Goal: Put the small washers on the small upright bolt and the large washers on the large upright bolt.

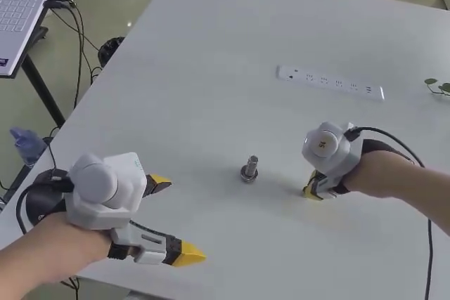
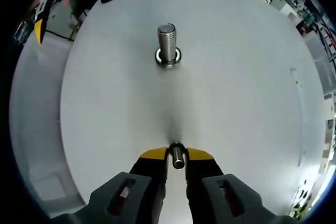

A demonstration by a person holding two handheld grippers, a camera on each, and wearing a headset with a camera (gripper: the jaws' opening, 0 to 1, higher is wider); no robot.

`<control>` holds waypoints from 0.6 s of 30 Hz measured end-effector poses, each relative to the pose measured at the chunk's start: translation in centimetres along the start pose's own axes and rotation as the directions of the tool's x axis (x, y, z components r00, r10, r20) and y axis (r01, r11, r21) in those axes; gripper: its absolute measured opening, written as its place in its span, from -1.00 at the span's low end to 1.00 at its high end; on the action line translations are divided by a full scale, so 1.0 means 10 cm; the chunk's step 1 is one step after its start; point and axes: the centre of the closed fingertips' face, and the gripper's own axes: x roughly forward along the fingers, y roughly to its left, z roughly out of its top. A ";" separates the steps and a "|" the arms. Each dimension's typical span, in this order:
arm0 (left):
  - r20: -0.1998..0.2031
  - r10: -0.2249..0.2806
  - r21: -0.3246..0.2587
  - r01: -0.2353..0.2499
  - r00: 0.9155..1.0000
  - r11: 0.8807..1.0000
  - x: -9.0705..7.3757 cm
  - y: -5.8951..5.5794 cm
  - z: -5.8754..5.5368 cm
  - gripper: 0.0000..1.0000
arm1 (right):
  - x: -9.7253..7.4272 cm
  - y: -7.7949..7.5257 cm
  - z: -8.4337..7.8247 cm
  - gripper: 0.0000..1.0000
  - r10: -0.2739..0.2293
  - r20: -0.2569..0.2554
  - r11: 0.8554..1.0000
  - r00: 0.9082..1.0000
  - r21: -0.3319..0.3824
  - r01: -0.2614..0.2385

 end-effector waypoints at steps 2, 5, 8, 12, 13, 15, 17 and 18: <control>-0.003 0.000 0.002 0.000 1.000 1.000 0.00 0.00 0.00 0.75 | 0.00 0.00 0.00 -0.73 0.001 0.000 1.000 1.000 0.001 -0.001; 0.000 0.000 0.001 0.000 1.000 1.000 0.00 0.00 0.00 0.75 | 0.00 0.00 0.00 -0.71 0.002 0.001 1.000 1.000 0.001 -0.002; -0.001 0.001 0.002 -0.001 1.000 1.000 -0.01 0.01 0.00 0.75 | 0.00 -0.01 0.00 -0.68 0.002 0.003 1.000 1.000 0.002 -0.002; -0.005 0.003 0.003 -0.003 1.000 1.000 -0.01 0.01 -0.01 0.74 | 0.00 0.00 0.00 -0.65 0.006 0.005 1.000 1.000 0.001 -0.006; -0.005 0.003 0.003 -0.003 1.000 1.000 -0.02 0.01 -0.01 0.74 | 0.00 0.00 0.00 -0.64 0.005 0.006 1.000 1.000 0.002 -0.005; -0.004 0.003 0.005 -0.003 1.000 1.000 -0.02 0.01 -0.01 0.74 | -0.01 -0.01 0.00 -0.64 0.004 0.009 1.000 1.000 0.004 -0.004; -0.003 0.001 0.005 -0.001 1.000 1.000 -0.02 0.00 -0.01 0.75 | -0.01 -0.01 0.01 -0.64 0.002 0.014 1.000 1.000 0.002 -0.002; -0.003 0.001 0.005 -0.001 1.000 1.000 -0.02 0.00 -0.01 0.75 | -0.02 -0.01 0.01 -0.64 0.002 0.014 1.000 1.000 0.003 -0.002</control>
